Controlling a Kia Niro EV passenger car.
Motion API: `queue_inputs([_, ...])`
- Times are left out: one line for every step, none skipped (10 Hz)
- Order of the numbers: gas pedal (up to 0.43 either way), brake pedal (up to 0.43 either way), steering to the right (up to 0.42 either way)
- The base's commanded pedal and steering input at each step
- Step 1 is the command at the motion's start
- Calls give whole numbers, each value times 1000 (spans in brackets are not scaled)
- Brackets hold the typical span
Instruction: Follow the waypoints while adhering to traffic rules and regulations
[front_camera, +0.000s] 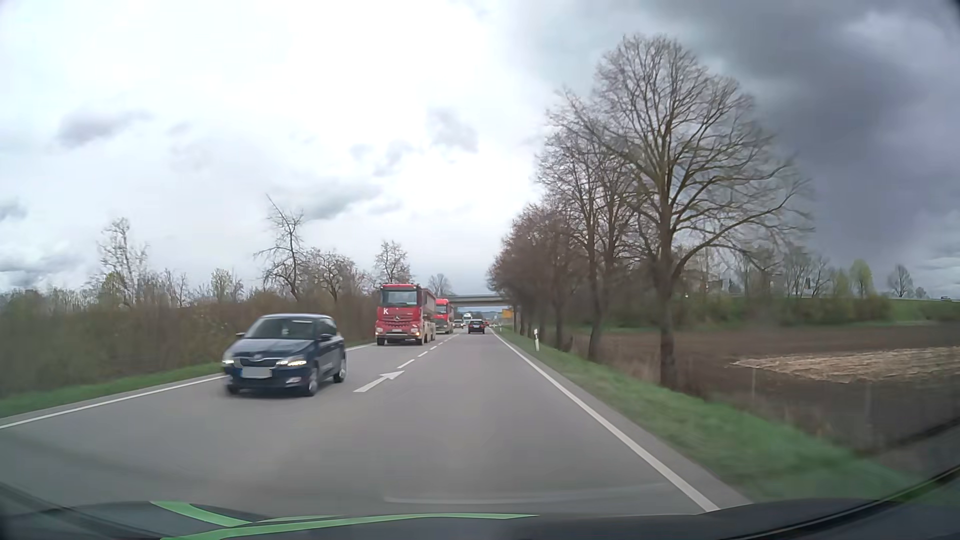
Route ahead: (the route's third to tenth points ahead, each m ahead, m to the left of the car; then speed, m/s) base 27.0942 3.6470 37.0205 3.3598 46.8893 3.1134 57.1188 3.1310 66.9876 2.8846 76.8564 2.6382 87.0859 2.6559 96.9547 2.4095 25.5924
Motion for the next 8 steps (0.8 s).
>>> queue_inputs([98, 0, 1])
queue_inputs([98, 0, 1])
queue_inputs([98, 0, 1])
queue_inputs([98, 0, 1])
queue_inputs([98, 0, 1])
queue_inputs([79, 0, 1])
queue_inputs([0, 0, 0])
queue_inputs([0, 0, 0])
